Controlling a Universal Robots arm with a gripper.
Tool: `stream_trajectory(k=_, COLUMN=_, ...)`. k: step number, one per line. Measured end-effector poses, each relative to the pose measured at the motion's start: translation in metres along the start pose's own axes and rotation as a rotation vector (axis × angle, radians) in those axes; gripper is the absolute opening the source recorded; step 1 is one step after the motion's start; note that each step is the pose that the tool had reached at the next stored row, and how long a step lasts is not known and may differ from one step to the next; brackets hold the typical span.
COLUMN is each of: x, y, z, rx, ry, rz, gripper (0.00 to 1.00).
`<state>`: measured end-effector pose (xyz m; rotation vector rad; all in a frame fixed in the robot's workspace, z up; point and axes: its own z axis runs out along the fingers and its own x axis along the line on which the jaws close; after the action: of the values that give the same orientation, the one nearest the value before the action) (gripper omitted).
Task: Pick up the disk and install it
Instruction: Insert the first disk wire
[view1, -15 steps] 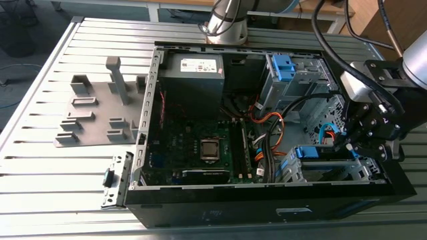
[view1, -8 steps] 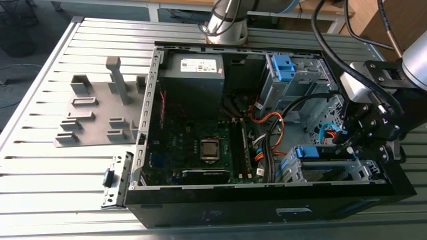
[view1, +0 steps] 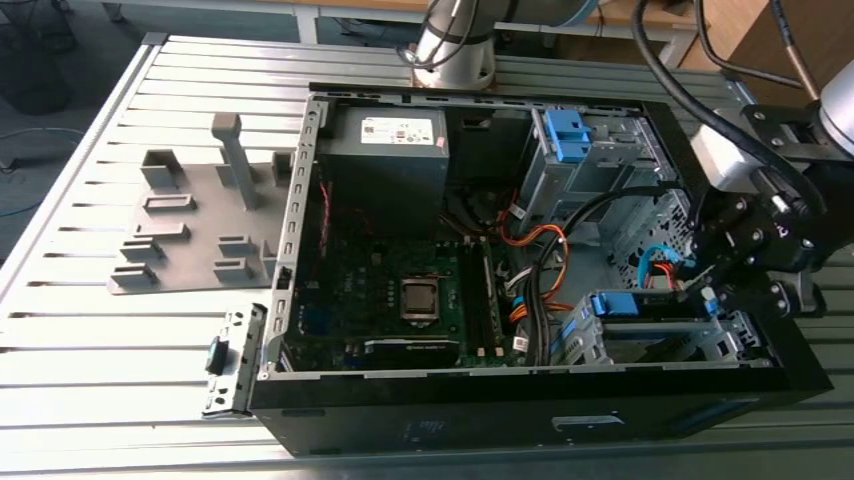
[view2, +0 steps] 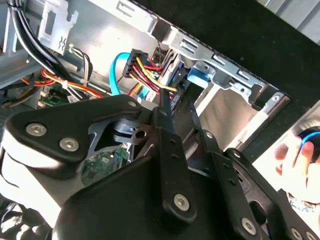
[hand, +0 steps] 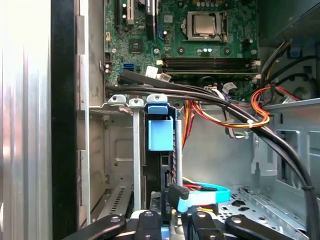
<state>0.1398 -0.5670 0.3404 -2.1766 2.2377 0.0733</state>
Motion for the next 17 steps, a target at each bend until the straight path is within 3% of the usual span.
stream_trajectory(k=1, x=-0.0004, y=0.0, z=0.0001, rx=-0.0002, ry=-0.0014, rz=-0.001, gripper=0.3)
stream_trajectory(k=3, x=-0.0008, y=-0.0001, z=0.0007, rx=-0.0028, ry=-0.0142, rz=-0.003, gripper=0.28)
stream_trajectory(k=5, x=-0.0009, y=-0.0002, z=0.0018, rx=-0.0048, ry=-0.0251, rz=-0.005, gripper=0.22)
stream_trajectory(k=7, x=-0.0009, y=-0.0005, z=0.0038, rx=-0.0068, ry=-0.0308, rz=-0.006, gripper=0.11)
stream_trajectory(k=17, x=0.0003, y=-0.0069, z=0.0079, rx=-0.0198, ry=-0.0303, rz=-0.011, gripper=0.11)
